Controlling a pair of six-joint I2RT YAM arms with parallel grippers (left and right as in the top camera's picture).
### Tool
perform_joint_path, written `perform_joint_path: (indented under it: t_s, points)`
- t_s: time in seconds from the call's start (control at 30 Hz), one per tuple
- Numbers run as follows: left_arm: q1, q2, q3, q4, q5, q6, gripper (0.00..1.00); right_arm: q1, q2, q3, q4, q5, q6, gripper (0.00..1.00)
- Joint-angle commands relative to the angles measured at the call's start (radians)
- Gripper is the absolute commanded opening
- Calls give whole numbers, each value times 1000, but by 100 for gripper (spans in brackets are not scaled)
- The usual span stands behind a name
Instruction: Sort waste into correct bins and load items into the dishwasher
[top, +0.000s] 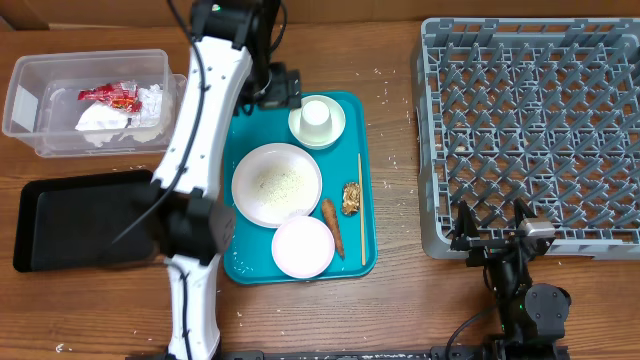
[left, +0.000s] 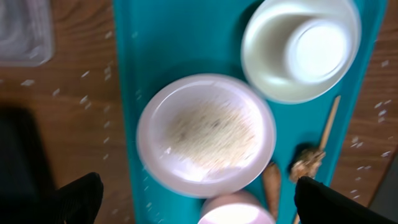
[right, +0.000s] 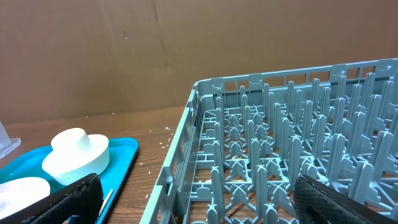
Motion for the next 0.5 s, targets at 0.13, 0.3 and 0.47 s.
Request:
perform_joint_path:
  t_s: [0.13, 0.3, 0.47]
  points:
    - [66, -127, -296, 16, -70, -52, 100, 7, -7, -10, 7, 13, 0, 100]
    - [69, -127, -503, 211, 12, 37, 100, 7, -7, -10, 7, 13, 0, 100]
    - [98, -127, -609, 380, -18, 69, 100, 7, -7, -10, 7, 13, 0, 100]
